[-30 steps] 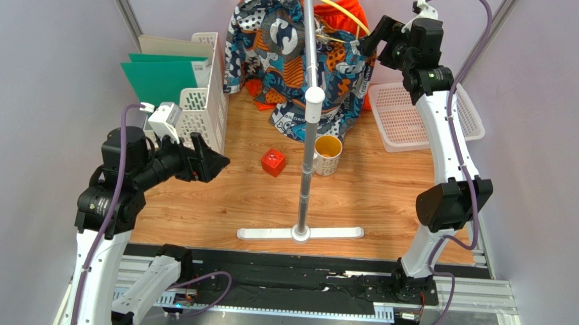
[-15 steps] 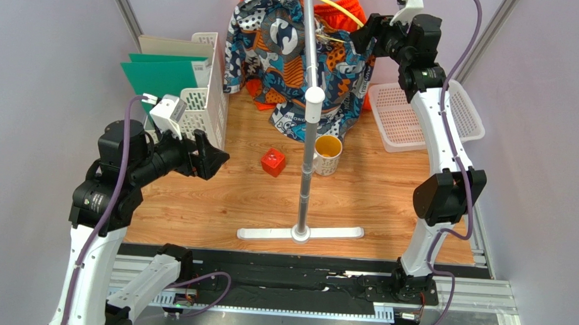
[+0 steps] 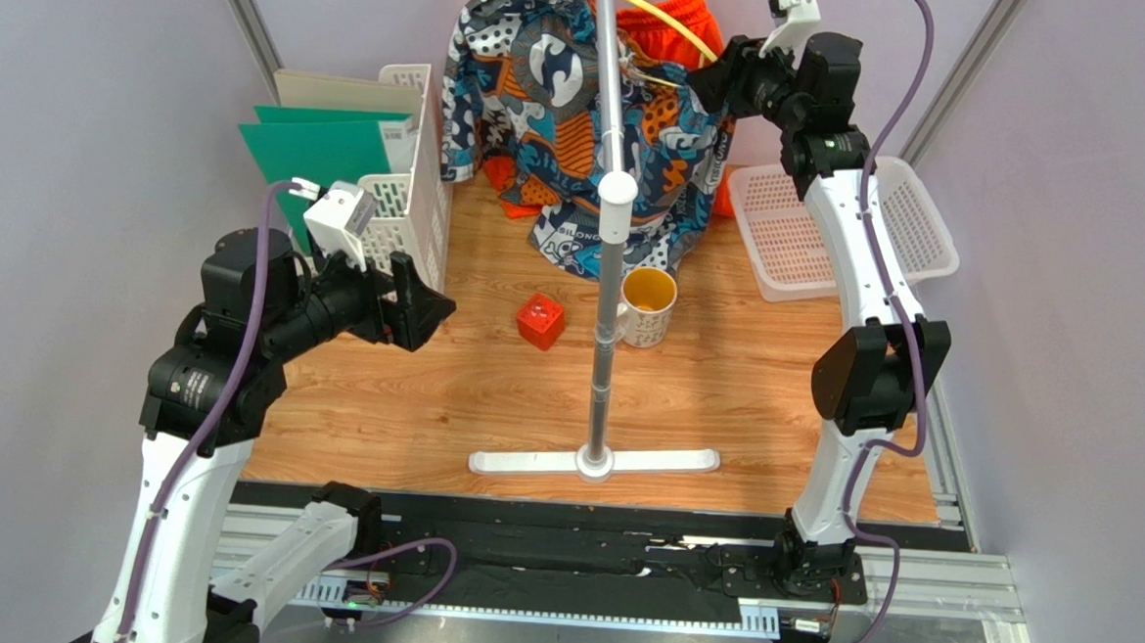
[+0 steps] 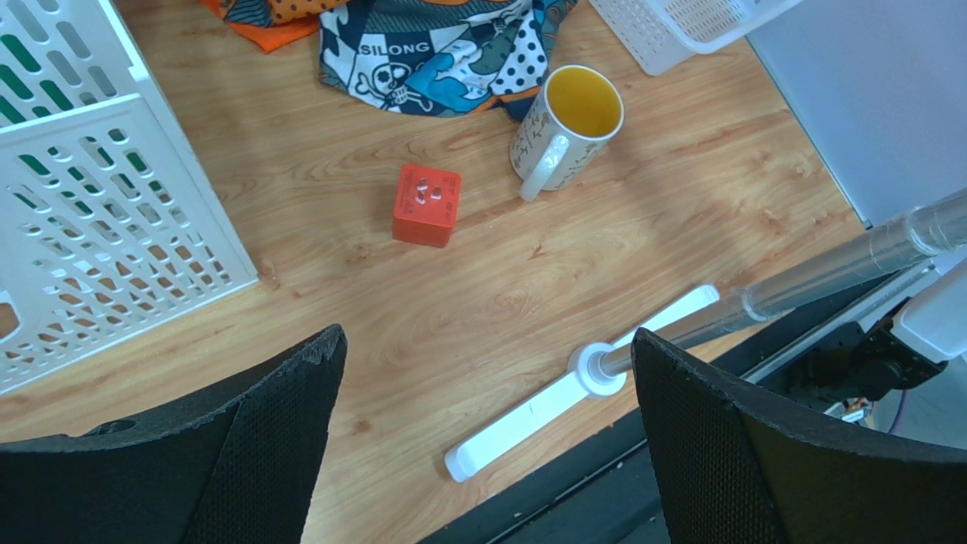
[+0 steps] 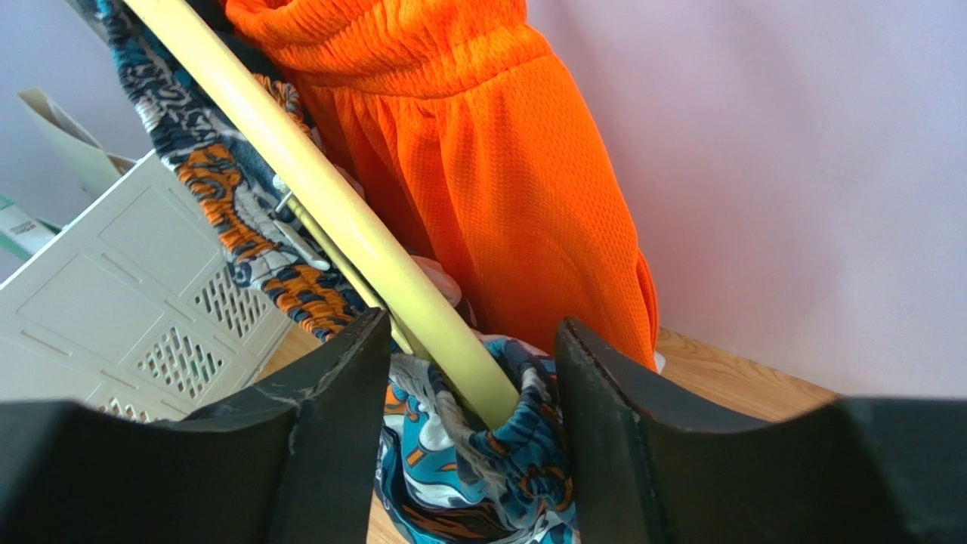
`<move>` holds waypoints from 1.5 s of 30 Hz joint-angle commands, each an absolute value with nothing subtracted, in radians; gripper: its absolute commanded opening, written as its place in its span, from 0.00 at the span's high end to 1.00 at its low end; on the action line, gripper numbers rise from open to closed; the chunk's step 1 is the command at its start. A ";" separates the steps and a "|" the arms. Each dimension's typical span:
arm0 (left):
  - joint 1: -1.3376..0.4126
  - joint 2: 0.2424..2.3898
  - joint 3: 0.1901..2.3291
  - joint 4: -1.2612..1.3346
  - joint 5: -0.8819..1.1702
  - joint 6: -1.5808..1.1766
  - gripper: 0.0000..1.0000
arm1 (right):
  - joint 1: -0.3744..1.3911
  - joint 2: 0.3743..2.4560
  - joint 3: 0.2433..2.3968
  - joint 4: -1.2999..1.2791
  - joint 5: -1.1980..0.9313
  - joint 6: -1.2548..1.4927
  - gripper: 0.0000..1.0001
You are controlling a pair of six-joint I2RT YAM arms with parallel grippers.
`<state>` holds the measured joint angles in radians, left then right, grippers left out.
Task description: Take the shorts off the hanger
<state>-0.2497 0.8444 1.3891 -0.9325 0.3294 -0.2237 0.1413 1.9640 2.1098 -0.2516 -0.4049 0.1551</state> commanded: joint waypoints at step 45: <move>-0.261 0.913 1.574 -0.936 0.448 -0.290 0.04 | 0.198 1.924 2.306 -0.045 -0.769 0.195 1.00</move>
<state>-0.2558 0.8967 1.5150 -0.9653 0.4145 -0.2642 0.1619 1.9732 2.2490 -0.1978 -0.7277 0.1307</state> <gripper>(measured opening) 0.967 0.166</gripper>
